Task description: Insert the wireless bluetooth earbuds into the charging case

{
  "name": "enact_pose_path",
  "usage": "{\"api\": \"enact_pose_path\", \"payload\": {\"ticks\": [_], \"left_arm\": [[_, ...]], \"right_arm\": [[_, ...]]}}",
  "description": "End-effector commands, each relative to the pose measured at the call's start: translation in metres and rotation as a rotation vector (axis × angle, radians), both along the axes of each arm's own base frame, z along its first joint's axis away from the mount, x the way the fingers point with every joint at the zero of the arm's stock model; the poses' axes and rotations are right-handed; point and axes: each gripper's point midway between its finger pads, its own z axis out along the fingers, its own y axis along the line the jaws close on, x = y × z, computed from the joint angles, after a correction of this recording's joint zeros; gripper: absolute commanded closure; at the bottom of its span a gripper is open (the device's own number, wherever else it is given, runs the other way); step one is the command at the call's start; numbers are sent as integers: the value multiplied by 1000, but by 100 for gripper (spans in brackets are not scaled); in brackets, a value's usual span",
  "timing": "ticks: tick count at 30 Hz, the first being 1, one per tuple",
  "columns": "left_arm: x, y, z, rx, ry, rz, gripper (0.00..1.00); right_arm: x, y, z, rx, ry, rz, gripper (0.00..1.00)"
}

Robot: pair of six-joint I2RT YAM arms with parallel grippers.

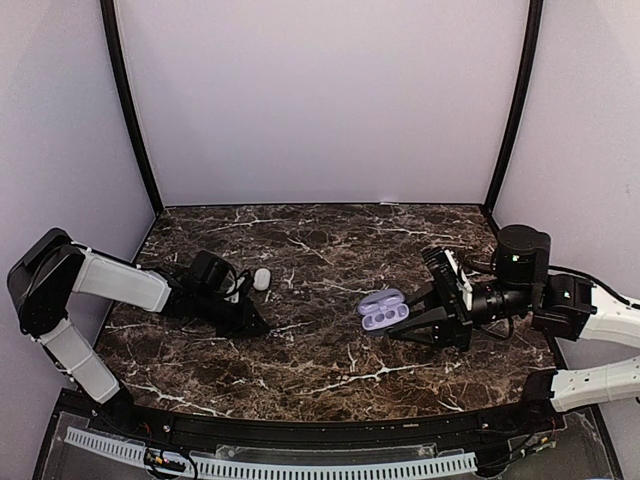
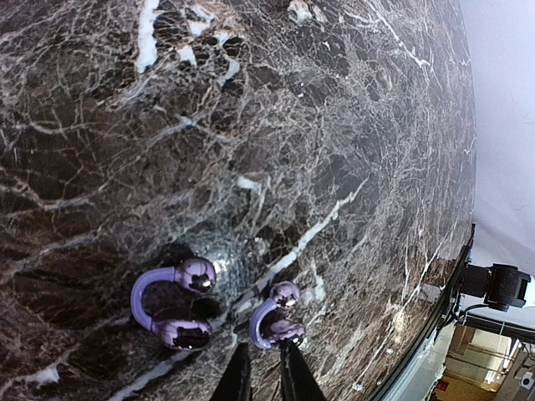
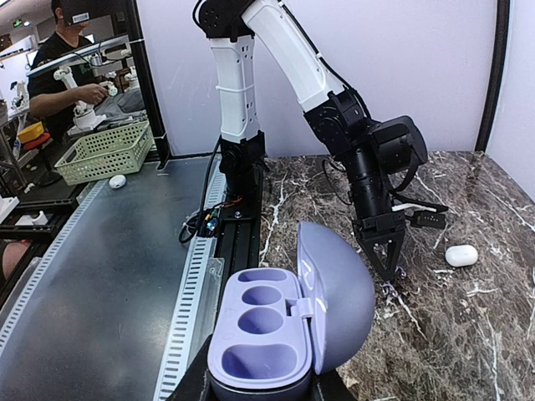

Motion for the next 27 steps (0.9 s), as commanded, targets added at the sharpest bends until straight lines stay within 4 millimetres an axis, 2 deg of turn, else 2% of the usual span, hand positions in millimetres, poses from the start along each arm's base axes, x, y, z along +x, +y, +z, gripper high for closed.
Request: {"api": "enact_pose_path", "payload": {"ticks": [1, 12, 18, 27], "left_arm": [[1, 0, -5, -15, 21, 12, 88], [3, -6, -9, -43, 38, 6, 89], [6, -5, -12, -48, 46, 16, 86], [11, -8, -6, -101, 35, 46, 84]], "right_arm": [[-1, -3, 16, 41, -26, 4, 100], [0, -3, 14, 33, -27, -3, 100], [0, -3, 16, 36, -28, -2, 100], [-1, -2, 14, 34, -21, 5, 100]]}}
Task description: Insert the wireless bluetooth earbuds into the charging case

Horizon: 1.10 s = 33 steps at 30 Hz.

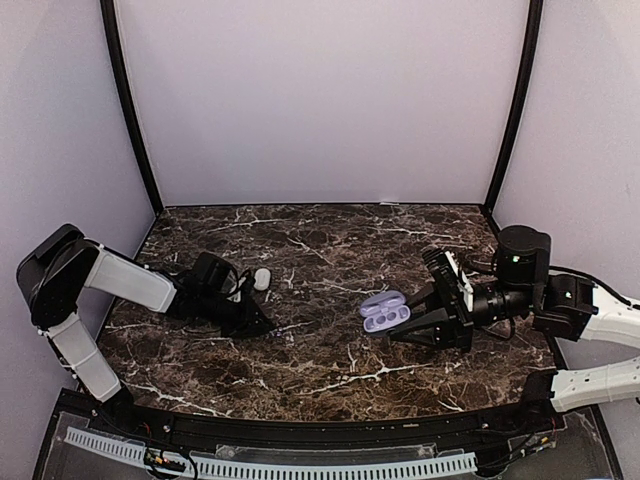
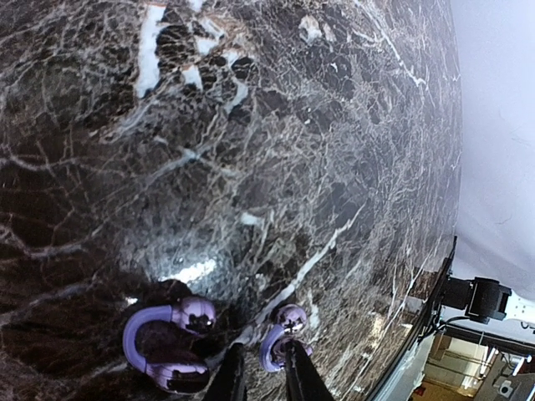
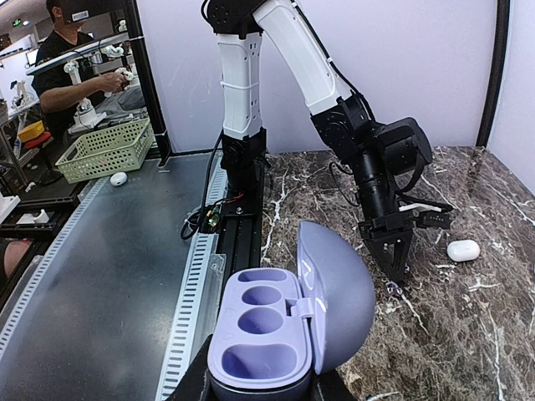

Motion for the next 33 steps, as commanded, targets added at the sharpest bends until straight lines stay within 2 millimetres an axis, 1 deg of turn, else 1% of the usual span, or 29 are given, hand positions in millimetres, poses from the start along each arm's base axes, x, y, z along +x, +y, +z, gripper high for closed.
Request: {"api": "enact_pose_path", "payload": {"ticks": [1, 7, 15, 19, 29, 33], "left_arm": [[0, -2, 2, -45, 3, 7, 84], [-3, -4, -1, -56, 35, -1, 84], [-9, 3, -1, -32, 47, 18, 84], [-12, 0, -8, -53, 74, 12, 85], [-7, -7, -6, -89, 64, 7, 86], [-4, -8, -5, -89, 52, 8, 89]], "right_arm": [[1, 0, 16, 44, -28, 5, 100], [1, -1, 17, 41, -30, 1, 100], [1, 0, 16, 43, -30, 4, 100], [1, 0, 16, 44, -29, 4, 100], [1, 0, 15, 40, -28, 2, 100], [1, 1, 15, 40, -27, 4, 100]]}}
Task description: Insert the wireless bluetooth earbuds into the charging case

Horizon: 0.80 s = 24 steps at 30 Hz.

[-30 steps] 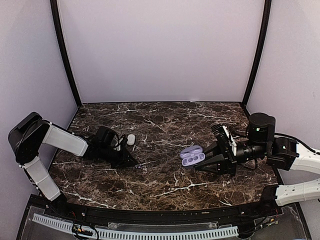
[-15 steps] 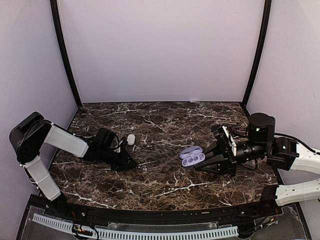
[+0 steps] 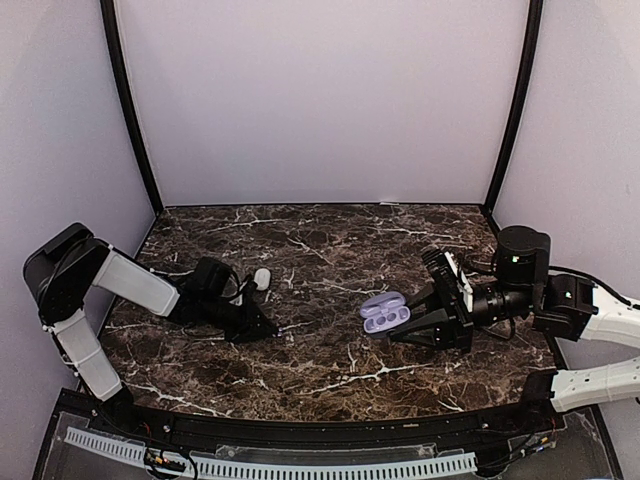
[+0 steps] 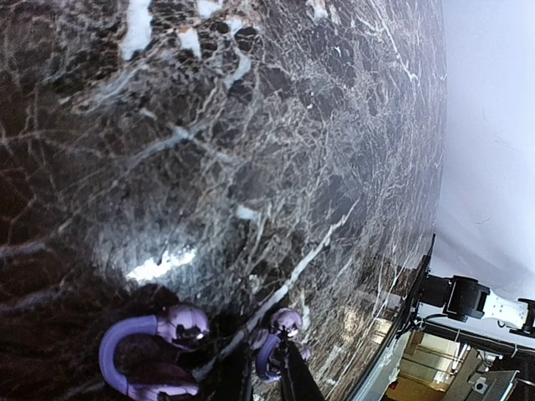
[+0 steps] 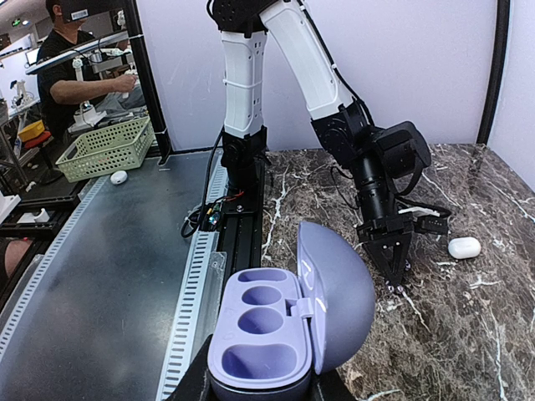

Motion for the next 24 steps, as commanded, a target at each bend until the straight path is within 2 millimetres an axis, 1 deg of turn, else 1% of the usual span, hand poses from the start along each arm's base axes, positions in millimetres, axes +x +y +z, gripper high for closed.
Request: {"api": "enact_pose_path", "payload": {"ticks": [1, 2, 4, 5, 7, 8, 9, 10, 11, 12, 13, 14, 15, 16, 17, 18, 19, 20, 21, 22, 23, 24], "left_arm": [[2, 0, 1, -11, -10, -3, 92], [2, 0, 2, -11, -13, -5, 93], [3, -1, 7, -14, -30, -10, 99], [5, -2, 9, -15, -43, -15, 100], [9, -3, 23, -23, -94, -25, 100], [9, -2, 25, -17, -100, -30, 100], [14, -4, 38, -23, -152, -43, 100], [13, -4, 42, -17, -166, -53, 100], [18, -8, 62, -36, -238, -80, 100], [16, -9, 70, -36, -263, -103, 100], [21, -14, 98, -53, -370, -142, 100], [15, -18, 106, -42, -394, -182, 100], [9, -25, 130, -35, -493, -246, 100], [9, -28, 143, -22, -550, -267, 100], [-1, -35, 169, -31, -654, -333, 100], [-6, -39, 181, -30, -722, -378, 100], [-17, -44, 203, -56, -786, -409, 100], [-23, -47, 214, -59, -847, -441, 100], [-34, -51, 232, -81, -900, -466, 100], [-38, -53, 245, -79, -965, -489, 100], [-51, -55, 256, -91, -1000, -517, 100], [-54, -56, 269, -92, -1055, -531, 100]], "right_arm": [[1, 1, 17, 47, -32, 5, 100], [1, 1, 17, 47, -33, 8, 100], [1, 1, 17, 48, -37, 8, 100], [1, 0, 16, 47, -40, 9, 100], [-1, 1, 16, 56, -51, 20, 100], [-1, 0, 17, 62, -59, 24, 100], [-2, 0, 17, 69, -68, 27, 100], [-3, 0, 19, 77, -78, 32, 100], [-4, 0, 21, 85, -86, 38, 100], [-5, 0, 23, 94, -92, 46, 100], [-6, -1, 25, 102, -98, 53, 100], [-7, -1, 27, 107, -104, 60, 100], [-8, 0, 27, 109, -110, 68, 100], [-9, 0, 27, 107, -115, 76, 100], [-10, 0, 26, 104, -122, 82, 100], [-10, 0, 26, 100, -129, 87, 100], [-11, 1, 26, 97, -135, 92, 100], [-10, 1, 27, 96, -144, 93, 100], [-11, 1, 27, 92, -152, 97, 100], [-11, 1, 27, 87, -157, 100, 100], [-11, 2, 26, 81, -159, 100, 100], [-11, 2, 25, 75, -159, 102, 100]]}}
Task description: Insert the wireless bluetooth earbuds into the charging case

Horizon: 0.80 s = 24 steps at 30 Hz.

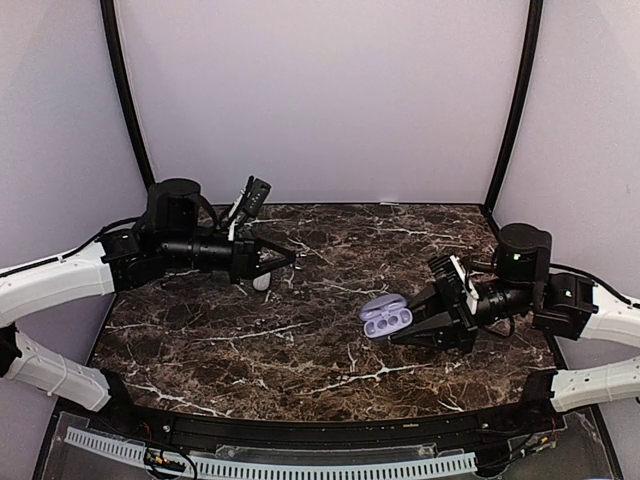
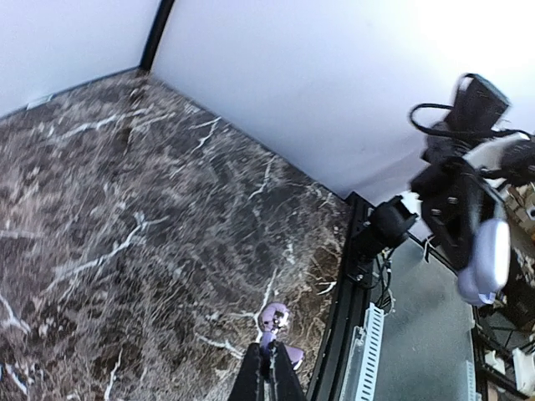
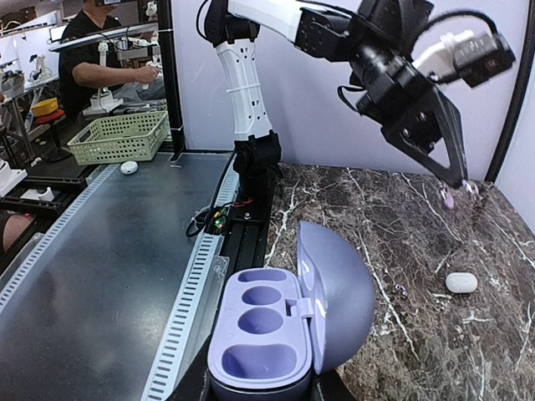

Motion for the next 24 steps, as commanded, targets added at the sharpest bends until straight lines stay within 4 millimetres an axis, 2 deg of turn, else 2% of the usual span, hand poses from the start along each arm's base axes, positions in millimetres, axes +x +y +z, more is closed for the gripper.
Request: {"api": "enact_pose_path", "payload": {"ticks": [1, 2, 3, 4, 5, 6, 8, 13, 14, 24], "left_arm": [[-35, 1, 29, 63, -226, -111, 100], [-39, 0, 44, 50, -280, -122, 100], [-50, -3, 47, 59, -290, -155, 100], [-56, -6, 59, 54, -342, -184, 100], [-69, -10, 59, 69, -348, -225, 100], [-70, -13, 71, 71, -391, -229, 100], [-89, -24, 74, 102, -416, -275, 100], [-106, -41, 89, 128, -450, -322, 100], [-111, -45, 85, 141, -441, -341, 100], [-132, -58, 88, 202, -489, -375, 100]], "right_arm": [[-3, 2, 17, 30, -60, 27, 100], [-3, 2, 15, 24, -57, 30, 100], [-4, 3, 14, 19, -53, 32, 100], [-4, 3, 14, 17, -52, 34, 100], [-4, 3, 13, 13, -50, 35, 100], [-5, 3, 13, 11, -49, 35, 100], [-5, 3, 12, 9, -48, 35, 100], [-4, 4, 11, 5, -39, 25, 100], [-4, 4, 11, 4, -36, 24, 100], [-4, 3, 13, 37, -13, 9, 100]]}}
